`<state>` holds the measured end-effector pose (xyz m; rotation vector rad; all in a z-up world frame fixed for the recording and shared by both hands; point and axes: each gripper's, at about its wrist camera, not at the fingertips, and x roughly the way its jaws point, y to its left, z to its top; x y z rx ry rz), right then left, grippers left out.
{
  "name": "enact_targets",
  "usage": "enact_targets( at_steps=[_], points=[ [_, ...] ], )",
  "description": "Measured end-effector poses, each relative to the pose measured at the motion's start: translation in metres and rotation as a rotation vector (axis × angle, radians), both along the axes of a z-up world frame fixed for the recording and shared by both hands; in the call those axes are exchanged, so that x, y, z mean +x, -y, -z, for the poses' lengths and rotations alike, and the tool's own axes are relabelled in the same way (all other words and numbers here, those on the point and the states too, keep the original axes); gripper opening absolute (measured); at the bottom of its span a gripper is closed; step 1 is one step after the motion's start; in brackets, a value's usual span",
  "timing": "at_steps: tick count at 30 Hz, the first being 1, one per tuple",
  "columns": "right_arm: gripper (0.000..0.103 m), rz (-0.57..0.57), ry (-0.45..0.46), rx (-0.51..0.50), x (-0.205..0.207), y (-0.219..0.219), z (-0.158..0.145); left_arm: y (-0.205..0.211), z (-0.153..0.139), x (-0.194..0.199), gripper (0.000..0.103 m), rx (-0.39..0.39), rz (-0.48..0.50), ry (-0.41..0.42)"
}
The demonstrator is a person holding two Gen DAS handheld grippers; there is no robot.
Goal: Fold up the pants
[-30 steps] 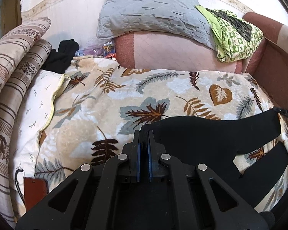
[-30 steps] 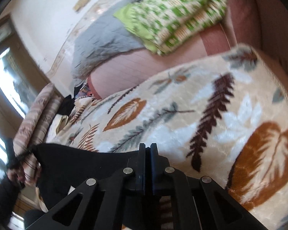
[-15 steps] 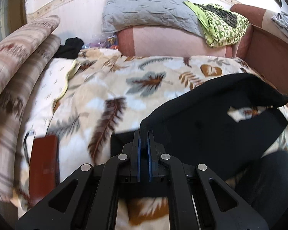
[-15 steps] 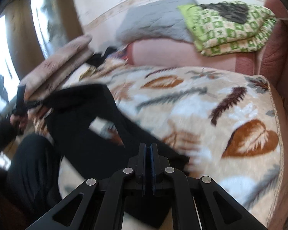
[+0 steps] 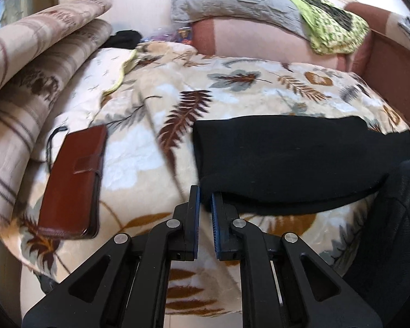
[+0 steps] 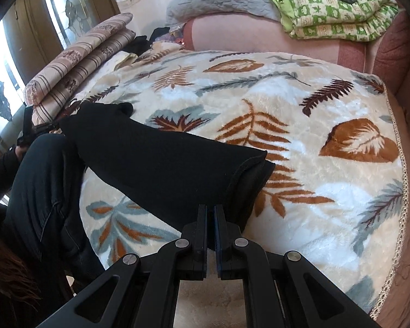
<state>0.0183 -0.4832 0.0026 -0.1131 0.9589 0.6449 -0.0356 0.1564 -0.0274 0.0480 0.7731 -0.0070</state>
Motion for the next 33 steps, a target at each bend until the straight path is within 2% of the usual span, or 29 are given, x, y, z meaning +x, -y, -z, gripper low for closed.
enact_targets(
  at_steps=[2,4,5,6,7,9,13,15,17,19,20,22,24,25,26,28,29,33],
  points=[
    [0.004,-0.005,-0.010,-0.004,-0.001,0.000,0.002,-0.010,-0.002,-0.003,0.008,0.045,-0.095,0.012],
    [0.004,-0.004,-0.021,-0.007,-0.001,-0.001,0.004,-0.024,-0.008,-0.005,0.008,0.049,-0.201,0.014],
    [0.004,0.002,-0.025,-0.010,0.000,0.001,0.005,-0.030,-0.014,-0.006,0.008,0.032,-0.250,0.024],
    [0.004,0.015,-0.023,-0.020,0.000,0.002,0.005,-0.032,-0.019,-0.007,0.008,0.001,-0.253,0.037],
    [0.004,0.037,-0.017,-0.025,0.001,0.006,0.004,-0.028,-0.026,-0.009,0.008,-0.059,-0.220,0.059],
    [0.004,0.102,0.022,-0.037,0.002,0.015,-0.001,-0.005,-0.034,-0.008,0.008,-0.112,-0.124,0.072],
    [0.004,0.255,0.127,0.004,0.003,0.037,-0.023,0.060,-0.035,-0.003,0.008,-0.172,0.116,0.062],
    [0.004,0.263,0.185,0.050,-0.001,0.037,-0.036,0.082,-0.025,0.002,0.008,-0.187,0.174,0.044],
    [0.004,0.220,0.205,0.087,-0.005,0.027,-0.043,0.089,-0.012,0.015,0.008,-0.192,0.169,-0.007],
    [0.004,0.176,0.201,0.067,-0.005,0.014,-0.041,0.085,0.010,0.029,0.008,-0.188,0.122,-0.074],
    [0.004,0.149,0.187,0.052,-0.002,0.006,-0.037,0.080,0.016,0.034,0.008,-0.199,0.114,-0.079],
    [0.004,0.083,0.143,0.019,0.004,-0.011,-0.026,0.071,0.016,0.039,0.006,-0.238,0.094,-0.058],
    [0.004,0.004,0.067,-0.006,0.009,-0.024,-0.007,0.067,0.015,0.048,0.004,-0.230,0.062,-0.054],
    [0.004,-0.023,0.003,-0.078,0.014,-0.032,0.011,0.065,0.018,0.053,0.004,-0.227,0.053,-0.053],
    [0.004,-0.025,-0.032,-0.180,0.020,-0.037,0.029,0.063,0.020,0.059,0.004,-0.233,0.046,-0.050],
    [0.004,-0.037,0.022,-0.175,0.020,-0.036,0.024,0.063,0.022,0.066,0.004,-0.251,0.026,-0.045],
    [0.004,0.008,0.034,-0.184,0.023,-0.032,0.022,0.064,0.022,0.071,0.004,-0.249,0.019,-0.048],
    [0.004,0.054,0.020,-0.178,0.029,-0.026,0.021,0.067,0.021,0.083,0.004,-0.254,-0.008,-0.046]
  ],
)
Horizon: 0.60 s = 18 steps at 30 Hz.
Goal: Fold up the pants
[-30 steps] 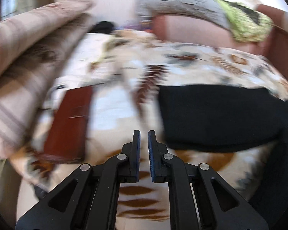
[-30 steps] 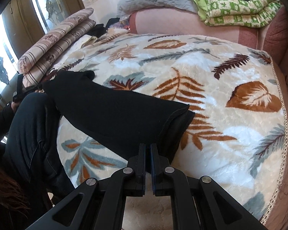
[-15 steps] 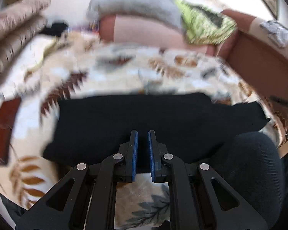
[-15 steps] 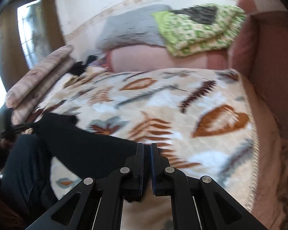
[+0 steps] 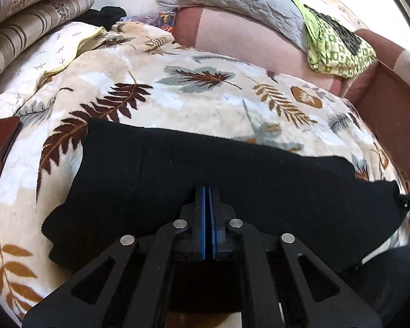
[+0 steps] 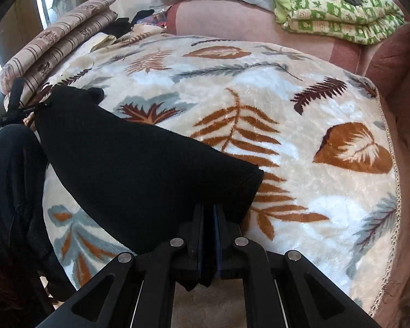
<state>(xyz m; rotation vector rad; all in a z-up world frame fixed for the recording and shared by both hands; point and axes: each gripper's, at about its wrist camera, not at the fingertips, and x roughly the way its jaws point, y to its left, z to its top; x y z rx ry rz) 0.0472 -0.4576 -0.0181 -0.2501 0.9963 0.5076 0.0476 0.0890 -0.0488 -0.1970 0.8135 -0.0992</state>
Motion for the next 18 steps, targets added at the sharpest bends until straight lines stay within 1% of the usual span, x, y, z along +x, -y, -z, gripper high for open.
enact_targets(
  at_steps=[2,3,4,6,8,9,11,12,13,14,15,16,18],
  points=[
    [0.004,0.000,0.010,-0.011,-0.001,-0.005,-0.003,-0.004,-0.006,-0.006,0.004,-0.034,-0.022,0.000],
    [0.004,0.005,0.033,-0.015,-0.001,-0.008,-0.007,-0.004,-0.009,-0.008,0.004,-0.042,-0.026,0.005],
    [0.004,0.009,0.068,0.000,-0.001,-0.010,-0.014,-0.006,-0.017,-0.013,0.004,-0.042,-0.034,0.028],
    [0.004,0.009,0.122,0.065,-0.002,-0.008,-0.028,-0.008,-0.029,-0.016,0.004,-0.047,-0.031,0.068],
    [0.004,0.021,0.154,0.089,0.004,-0.010,-0.034,-0.014,-0.037,-0.009,0.004,-0.068,-0.036,0.082],
    [0.004,0.033,0.150,0.080,0.009,-0.012,-0.033,-0.019,-0.038,-0.002,0.004,-0.094,-0.055,0.074],
    [0.005,0.058,0.095,0.019,0.022,-0.017,-0.019,-0.026,-0.035,0.011,0.004,-0.154,-0.084,0.049],
    [0.005,0.064,0.069,-0.015,0.026,-0.021,-0.011,-0.029,-0.027,0.021,0.005,-0.175,-0.100,0.008],
    [0.005,0.079,0.021,-0.082,0.033,-0.024,0.003,-0.032,-0.015,0.031,0.005,-0.182,-0.122,-0.056],
    [0.005,0.083,0.015,-0.091,0.034,-0.025,0.008,-0.034,-0.004,0.039,0.004,-0.198,-0.139,-0.101],
    [0.007,0.088,0.031,-0.084,0.033,-0.025,0.006,-0.039,0.004,0.043,0.004,-0.240,-0.145,-0.097],
    [0.008,0.096,0.033,-0.093,0.034,-0.027,0.005,-0.040,0.005,0.046,0.004,-0.246,-0.147,-0.093],
    [0.008,0.108,0.041,-0.107,0.033,-0.028,0.008,-0.044,0.007,0.056,0.004,-0.274,-0.153,-0.113]
  ],
)
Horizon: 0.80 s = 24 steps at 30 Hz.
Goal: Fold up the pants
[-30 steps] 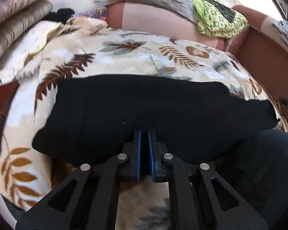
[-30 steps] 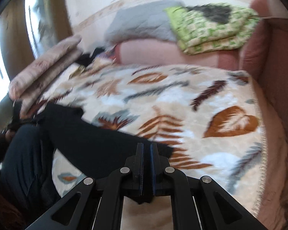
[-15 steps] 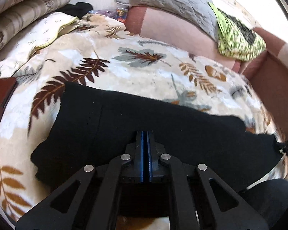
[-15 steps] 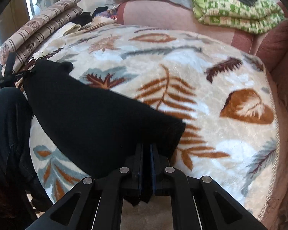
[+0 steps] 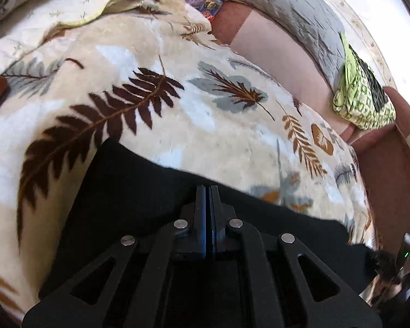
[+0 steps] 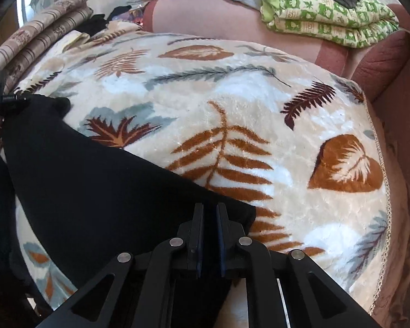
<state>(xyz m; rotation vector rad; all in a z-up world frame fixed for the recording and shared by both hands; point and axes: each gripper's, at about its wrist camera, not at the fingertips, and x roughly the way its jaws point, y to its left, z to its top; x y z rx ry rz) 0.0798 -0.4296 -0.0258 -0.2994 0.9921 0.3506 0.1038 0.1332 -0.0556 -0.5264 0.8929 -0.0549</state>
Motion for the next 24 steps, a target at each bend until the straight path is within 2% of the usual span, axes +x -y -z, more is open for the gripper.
enact_targets(
  at_steps=[3,6,8,9,10,12,13,14,15,16,18,19,20,21,22,24],
  points=[
    [0.008,0.003,0.011,-0.012,0.000,-0.001,0.001,-0.001,0.001,0.003,0.003,-0.021,-0.016,-0.013],
    [0.008,0.019,-0.008,0.017,0.002,0.002,0.001,0.002,-0.006,-0.008,0.003,-0.005,-0.020,-0.022],
    [0.008,0.021,-0.008,0.015,0.003,0.002,0.000,0.007,-0.018,-0.020,0.003,0.040,-0.043,-0.027],
    [0.008,0.019,-0.004,0.007,0.003,0.000,0.001,0.018,-0.033,-0.029,0.005,0.089,-0.036,0.004],
    [0.008,0.017,0.001,-0.003,0.002,-0.001,0.001,0.031,-0.049,-0.034,0.005,0.108,0.016,0.062],
    [0.008,0.013,0.011,-0.020,0.001,-0.004,0.001,0.061,-0.073,-0.037,0.005,0.092,0.184,0.152],
    [0.008,0.015,0.011,-0.021,0.001,-0.004,0.001,0.092,-0.086,-0.033,0.005,0.096,0.341,0.178],
    [0.008,0.018,0.010,-0.017,0.001,-0.003,0.001,0.109,-0.090,-0.030,0.005,0.115,0.423,0.178],
    [0.008,0.020,0.008,-0.013,0.001,-0.002,0.001,0.132,-0.090,-0.026,0.005,0.152,0.513,0.167],
    [0.009,0.023,0.007,-0.011,0.001,-0.002,0.001,0.157,-0.083,-0.016,0.005,0.171,0.622,0.119],
    [0.009,0.025,0.009,-0.012,0.001,-0.002,0.001,0.185,-0.060,0.000,0.005,0.120,0.769,-0.011],
    [0.009,0.025,0.011,-0.015,0.001,-0.003,0.001,0.202,-0.034,0.011,0.005,0.137,0.840,-0.126],
    [0.008,0.022,0.014,-0.019,0.000,-0.003,0.001,0.211,-0.018,0.016,0.005,0.209,0.845,-0.165],
    [0.008,0.021,0.016,-0.021,0.000,-0.004,0.001,0.213,-0.012,0.020,0.005,0.215,0.843,-0.151],
    [0.008,0.019,0.017,-0.026,0.000,-0.004,0.001,0.208,-0.011,0.028,0.005,0.173,0.814,-0.121],
    [0.009,0.016,0.020,-0.033,0.000,-0.005,0.002,0.196,-0.005,0.047,0.002,0.112,0.706,-0.151]
  ],
)
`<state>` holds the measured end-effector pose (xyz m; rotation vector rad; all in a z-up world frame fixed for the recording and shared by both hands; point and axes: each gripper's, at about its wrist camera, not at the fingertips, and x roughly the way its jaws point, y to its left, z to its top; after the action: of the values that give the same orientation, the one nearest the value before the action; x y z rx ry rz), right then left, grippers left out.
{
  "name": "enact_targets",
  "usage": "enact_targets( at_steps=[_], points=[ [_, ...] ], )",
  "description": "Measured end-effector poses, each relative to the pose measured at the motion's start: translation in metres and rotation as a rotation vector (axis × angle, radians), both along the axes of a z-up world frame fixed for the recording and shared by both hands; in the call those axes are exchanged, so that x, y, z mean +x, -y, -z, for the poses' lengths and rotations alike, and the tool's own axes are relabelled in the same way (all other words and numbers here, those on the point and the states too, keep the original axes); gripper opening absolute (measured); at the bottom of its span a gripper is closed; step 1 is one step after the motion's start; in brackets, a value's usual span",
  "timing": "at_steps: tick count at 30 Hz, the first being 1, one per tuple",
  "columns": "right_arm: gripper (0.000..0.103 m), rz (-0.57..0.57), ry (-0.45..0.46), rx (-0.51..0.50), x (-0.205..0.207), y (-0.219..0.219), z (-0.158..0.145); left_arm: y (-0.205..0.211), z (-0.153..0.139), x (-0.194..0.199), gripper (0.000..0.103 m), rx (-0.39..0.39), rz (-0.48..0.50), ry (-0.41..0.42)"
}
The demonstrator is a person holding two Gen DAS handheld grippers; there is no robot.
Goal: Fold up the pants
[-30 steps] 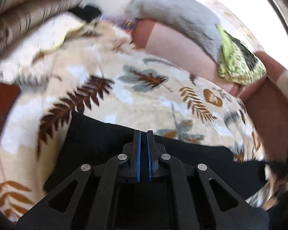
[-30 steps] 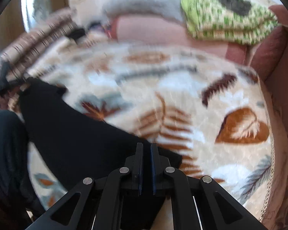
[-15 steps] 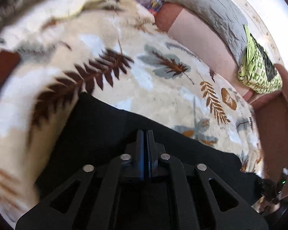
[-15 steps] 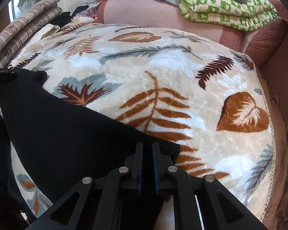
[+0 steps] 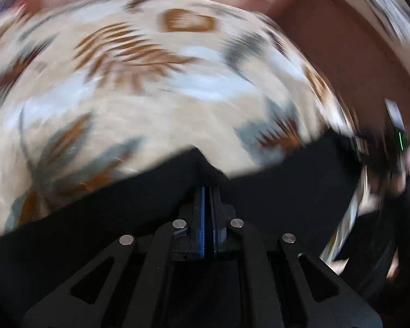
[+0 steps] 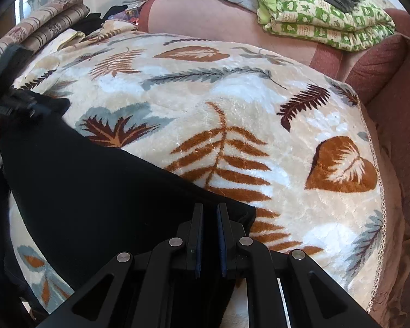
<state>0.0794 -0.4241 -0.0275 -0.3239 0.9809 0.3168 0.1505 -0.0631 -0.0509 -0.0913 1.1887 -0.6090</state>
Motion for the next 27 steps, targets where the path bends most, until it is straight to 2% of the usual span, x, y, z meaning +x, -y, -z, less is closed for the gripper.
enact_targets(
  at_steps=[4,6,8,9,10,12,13,14,15,16,19,21,22,24,27],
  points=[
    [0.009,-0.003,0.001,0.001,0.000,0.000,0.000,-0.002,-0.004,-0.003,0.002,-0.030,-0.012,0.006],
    [0.009,-0.006,0.006,-0.009,0.000,-0.001,0.000,-0.001,-0.024,-0.011,0.002,-0.038,0.024,0.060],
    [0.009,-0.013,0.011,-0.021,-0.001,-0.003,0.001,0.000,-0.042,-0.022,0.004,-0.079,0.055,0.105],
    [0.009,-0.014,0.010,-0.024,-0.001,-0.003,0.001,0.002,-0.043,-0.024,0.007,-0.074,0.059,0.110],
    [0.009,-0.013,0.008,-0.022,0.000,-0.003,0.001,0.005,-0.036,-0.026,0.012,-0.029,0.065,0.108],
    [0.009,-0.012,0.002,-0.015,0.001,-0.002,0.001,0.007,-0.012,-0.024,0.015,0.052,0.072,0.059],
    [0.009,-0.014,-0.001,-0.016,0.001,-0.002,0.000,-0.002,-0.010,-0.026,0.015,-0.022,0.046,0.086],
    [0.009,-0.019,-0.005,-0.025,0.002,-0.003,-0.002,-0.008,-0.011,-0.028,0.015,-0.059,0.021,0.084],
    [0.009,-0.013,0.004,-0.031,0.001,-0.002,-0.006,-0.013,-0.013,-0.030,0.015,-0.070,-0.005,0.086],
    [0.009,0.001,0.044,-0.022,-0.002,-0.001,-0.015,-0.020,-0.021,-0.037,0.015,-0.077,-0.042,0.125],
    [0.009,0.007,0.155,0.101,-0.018,0.008,-0.045,-0.040,-0.042,-0.059,0.015,-0.109,-0.090,0.251],
    [0.011,0.027,0.185,0.174,-0.027,0.015,-0.058,-0.059,-0.053,-0.072,0.015,-0.122,-0.137,0.319],
    [0.012,0.041,0.188,0.191,-0.030,0.017,-0.061,-0.071,-0.058,-0.074,0.015,-0.113,-0.179,0.352],
    [0.012,0.065,0.160,0.228,-0.039,0.022,-0.061,-0.104,-0.060,-0.074,0.015,-0.032,-0.335,0.410],
    [0.012,0.044,0.107,0.221,-0.055,0.018,-0.053,-0.145,-0.046,-0.067,0.015,0.018,-0.540,0.391]
  ],
)
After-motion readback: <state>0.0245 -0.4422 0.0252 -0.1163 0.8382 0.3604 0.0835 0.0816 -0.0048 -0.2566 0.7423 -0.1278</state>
